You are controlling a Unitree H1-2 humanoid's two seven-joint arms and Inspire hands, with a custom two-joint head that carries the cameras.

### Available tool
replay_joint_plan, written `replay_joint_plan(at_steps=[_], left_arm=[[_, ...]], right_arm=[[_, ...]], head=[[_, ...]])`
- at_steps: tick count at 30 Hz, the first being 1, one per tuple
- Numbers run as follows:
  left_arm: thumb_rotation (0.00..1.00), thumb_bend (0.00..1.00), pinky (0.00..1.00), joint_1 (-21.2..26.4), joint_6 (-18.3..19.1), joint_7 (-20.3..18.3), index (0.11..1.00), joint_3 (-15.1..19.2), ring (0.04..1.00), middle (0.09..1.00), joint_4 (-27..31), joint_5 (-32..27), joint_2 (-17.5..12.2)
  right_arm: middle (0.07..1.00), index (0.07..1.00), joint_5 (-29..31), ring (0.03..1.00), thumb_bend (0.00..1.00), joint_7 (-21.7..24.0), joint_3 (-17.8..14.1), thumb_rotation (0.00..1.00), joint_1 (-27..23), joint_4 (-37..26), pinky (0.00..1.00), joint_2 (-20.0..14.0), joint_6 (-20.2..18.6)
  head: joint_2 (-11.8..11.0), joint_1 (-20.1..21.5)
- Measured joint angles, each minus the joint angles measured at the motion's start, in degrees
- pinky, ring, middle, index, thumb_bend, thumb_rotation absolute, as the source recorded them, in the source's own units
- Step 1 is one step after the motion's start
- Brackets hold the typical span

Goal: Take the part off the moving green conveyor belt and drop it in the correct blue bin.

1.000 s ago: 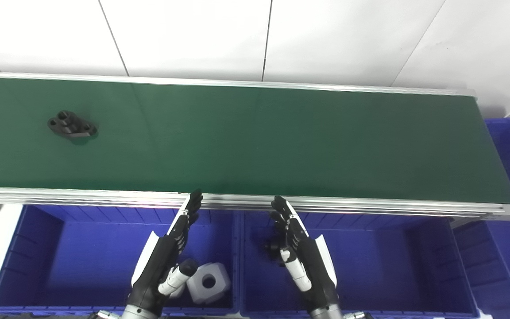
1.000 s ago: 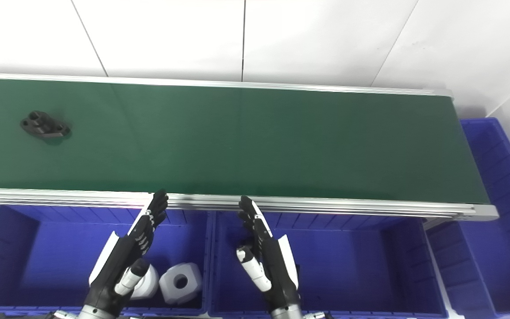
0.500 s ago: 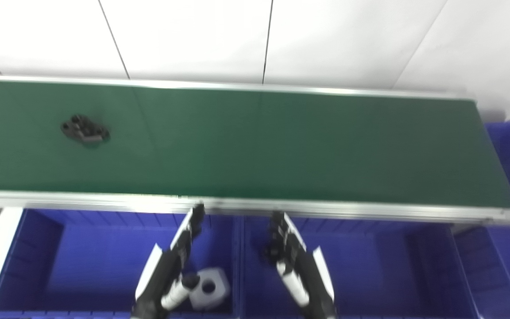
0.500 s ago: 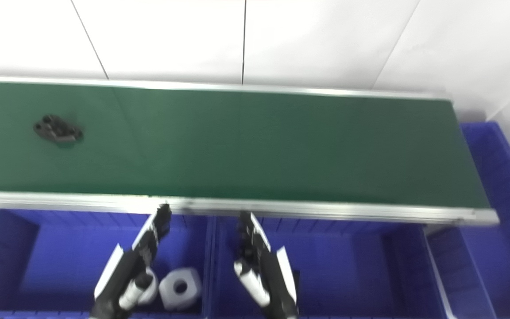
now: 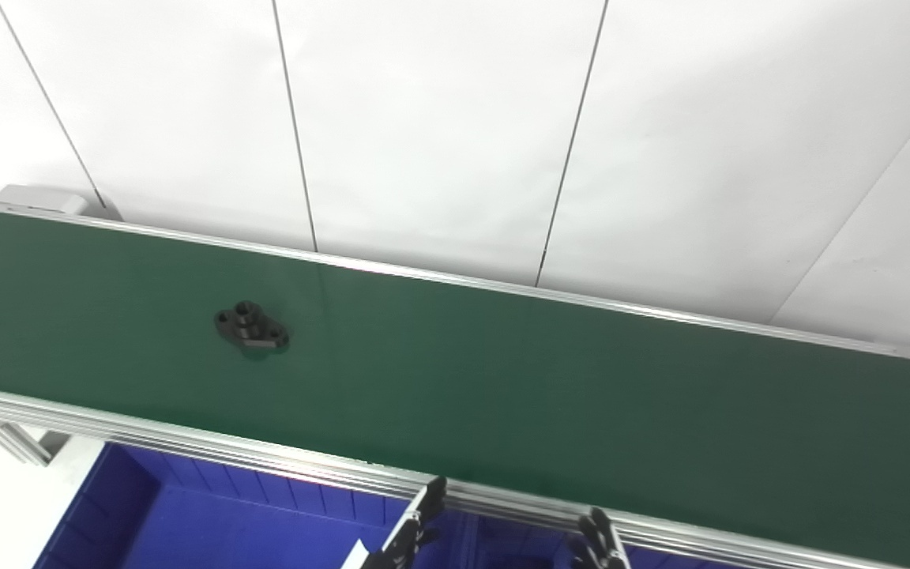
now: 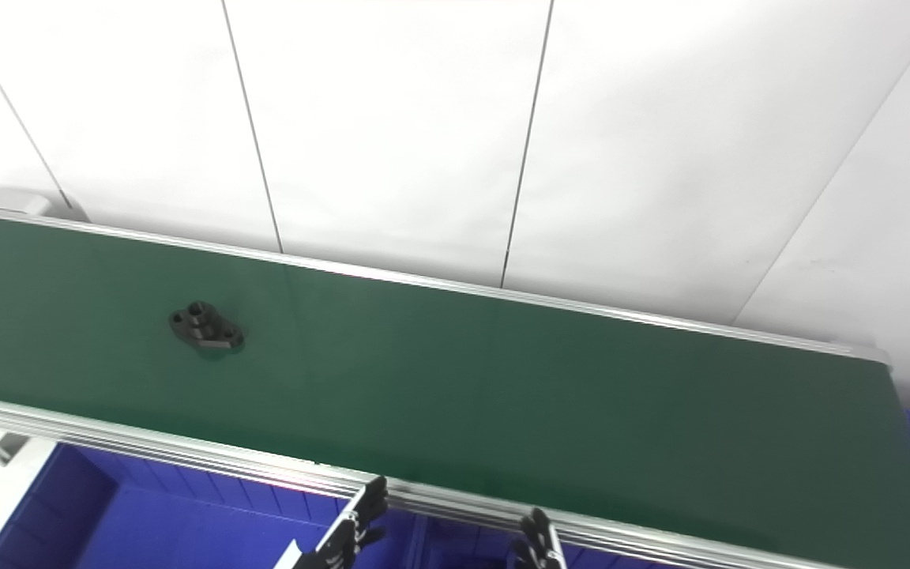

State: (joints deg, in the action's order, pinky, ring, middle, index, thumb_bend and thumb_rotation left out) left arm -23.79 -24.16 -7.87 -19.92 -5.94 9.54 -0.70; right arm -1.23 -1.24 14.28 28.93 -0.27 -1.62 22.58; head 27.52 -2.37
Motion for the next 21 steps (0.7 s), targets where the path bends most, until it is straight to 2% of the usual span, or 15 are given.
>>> replay_joint_plan(at_steps=[5,9,12,13,17,21], left_arm=[[0.89,0.90,0.87,1.46,-0.21,1.01,1.000,-1.13,0.955,0.997,-2.01,0.97,0.53],[0.88,0.89,0.86,2.84,-0.32,2.21,1.000,-1.88,0.949,0.989,-3.70,0.88,0.83],[0.90,0.91,0.89,3.14,-0.32,2.37,1.000,-1.99,0.958,0.997,-3.81,0.88,0.90],[0.90,0.91,0.89,3.11,-0.32,2.35,1.000,-2.04,0.961,0.998,-3.80,0.88,0.93],[0.88,0.89,0.89,3.06,-0.32,2.25,1.000,-2.25,0.960,0.991,-3.55,0.79,0.91],[0.87,0.88,0.87,2.80,-0.32,2.14,1.000,-2.47,0.957,0.978,-2.92,-0.40,0.92]], right_arm=[[0.926,0.982,-0.44,0.903,0.86,0.82,-0.95,0.68,-0.88,0.04,0.91,-0.92,0.84],[0.919,0.968,-1.75,0.890,0.87,0.88,-1.38,0.65,-1.52,0.61,0.91,-1.15,0.89],[0.903,0.953,-3.53,0.872,0.84,0.78,-1.92,0.65,-1.92,0.38,0.86,-1.17,0.89],[0.889,0.942,-4.41,0.859,0.84,0.65,-2.17,0.70,-1.92,0.12,0.83,-1.17,0.89],[0.881,0.933,-6.75,0.850,0.81,0.15,-3.01,0.78,-1.85,-2.52,0.81,-0.97,0.88],[0.867,0.924,-9.42,0.825,0.76,-0.60,-4.14,0.73,-2.51,-7.68,0.75,-0.38,0.87]], head=[[-1.76,-0.80],[-1.94,-1.15],[-1.42,-0.97],[-1.41,-0.97],[-0.45,-0.45],[1.04,0.87]])
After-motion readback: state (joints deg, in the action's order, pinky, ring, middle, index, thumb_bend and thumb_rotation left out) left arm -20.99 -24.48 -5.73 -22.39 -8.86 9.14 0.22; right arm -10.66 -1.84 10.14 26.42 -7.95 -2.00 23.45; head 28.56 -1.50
